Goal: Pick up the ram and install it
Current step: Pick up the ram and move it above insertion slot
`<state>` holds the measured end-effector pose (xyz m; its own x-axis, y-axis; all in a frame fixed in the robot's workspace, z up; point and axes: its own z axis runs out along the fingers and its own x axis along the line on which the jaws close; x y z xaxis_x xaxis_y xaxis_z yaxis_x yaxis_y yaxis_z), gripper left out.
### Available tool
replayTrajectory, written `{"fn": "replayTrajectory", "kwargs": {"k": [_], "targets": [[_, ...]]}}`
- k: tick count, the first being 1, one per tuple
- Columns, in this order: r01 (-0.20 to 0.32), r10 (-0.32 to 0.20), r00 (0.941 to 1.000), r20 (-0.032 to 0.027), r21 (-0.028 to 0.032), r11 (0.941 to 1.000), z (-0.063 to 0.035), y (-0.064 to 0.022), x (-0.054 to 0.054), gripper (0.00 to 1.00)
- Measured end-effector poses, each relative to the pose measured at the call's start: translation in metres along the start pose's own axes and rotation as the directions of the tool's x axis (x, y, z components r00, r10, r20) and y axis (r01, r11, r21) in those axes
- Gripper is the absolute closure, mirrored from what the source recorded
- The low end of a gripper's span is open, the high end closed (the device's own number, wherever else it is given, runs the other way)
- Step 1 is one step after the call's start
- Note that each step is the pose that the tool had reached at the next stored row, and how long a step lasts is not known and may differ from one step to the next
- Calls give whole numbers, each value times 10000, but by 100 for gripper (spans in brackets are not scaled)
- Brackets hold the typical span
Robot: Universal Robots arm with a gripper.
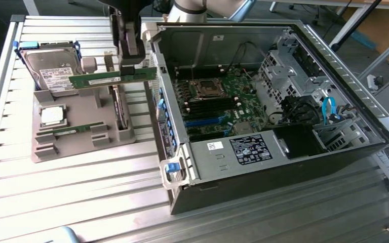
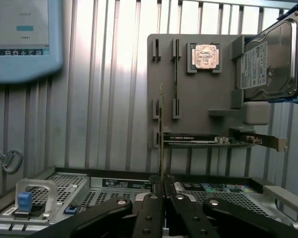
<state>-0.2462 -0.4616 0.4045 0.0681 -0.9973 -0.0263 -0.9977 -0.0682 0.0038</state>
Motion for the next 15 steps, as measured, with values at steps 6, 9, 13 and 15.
{"fn": "replayTrajectory", "kwargs": {"k": [6, 9, 13, 15], "targets": [[-1, 1, 10000, 0, 0, 10000, -1, -95, 6, 88], [0, 0, 10000, 0, -1, 10000, -2, -159, 11, 88], [0, 0, 10000, 0, -1, 10000, -2, -259, 18, 88], [0, 0, 10000, 0, 0, 10000, -2, -312, 21, 88]]}}
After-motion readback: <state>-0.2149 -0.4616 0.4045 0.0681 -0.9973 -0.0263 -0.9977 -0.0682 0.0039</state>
